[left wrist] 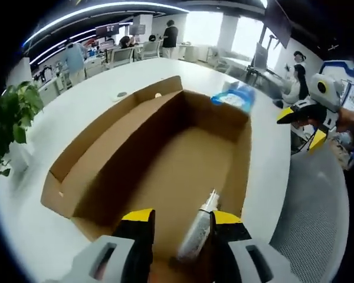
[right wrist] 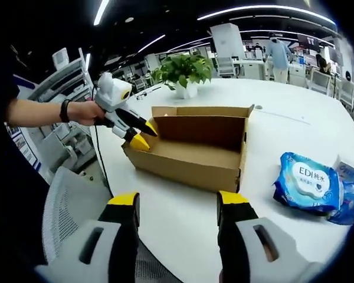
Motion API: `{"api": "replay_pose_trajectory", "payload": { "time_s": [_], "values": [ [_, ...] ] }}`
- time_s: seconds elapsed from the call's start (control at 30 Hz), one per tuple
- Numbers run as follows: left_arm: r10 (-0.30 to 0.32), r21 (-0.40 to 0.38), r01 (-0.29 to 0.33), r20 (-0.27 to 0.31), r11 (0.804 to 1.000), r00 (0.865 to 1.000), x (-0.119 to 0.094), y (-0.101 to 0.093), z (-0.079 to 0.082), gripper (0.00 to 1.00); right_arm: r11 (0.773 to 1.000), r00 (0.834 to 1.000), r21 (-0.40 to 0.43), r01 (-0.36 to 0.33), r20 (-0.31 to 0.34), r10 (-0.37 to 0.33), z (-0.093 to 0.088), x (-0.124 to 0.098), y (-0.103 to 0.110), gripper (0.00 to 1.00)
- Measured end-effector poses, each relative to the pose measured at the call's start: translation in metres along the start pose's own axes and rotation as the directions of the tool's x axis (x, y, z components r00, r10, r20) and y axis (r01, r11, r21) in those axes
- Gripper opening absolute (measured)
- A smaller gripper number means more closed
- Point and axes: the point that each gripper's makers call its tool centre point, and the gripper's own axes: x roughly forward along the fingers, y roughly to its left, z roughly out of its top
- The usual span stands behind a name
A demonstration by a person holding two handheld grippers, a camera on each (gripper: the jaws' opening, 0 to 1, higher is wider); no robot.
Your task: Operate the shoe box by opening the lid, removing the specified soft item, and placing it in the target area until the item is outside and the box remains undamaged.
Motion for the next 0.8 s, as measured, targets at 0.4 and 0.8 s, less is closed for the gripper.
{"api": "replay_pose_trajectory", "payload": {
  "time_s": [0.4,0.8],
  "values": [
    [-0.166,0.066,0.174,-0.112,0.982,0.980,0.019,-0.020,-0.006,0.38,0.997,0.997,0.035,0.068,0.037,-0.069,0.010,-0.027,-0.018,0.55],
    [-0.232,0.146,0.274,-0.253,0.950,0.939,0.035,-0.029,-0.021,0.38,0.992,0.993,0.052,0.116,0.026,-0.118,-0.002,-0.048,-0.030,0.58]
  ]
}}
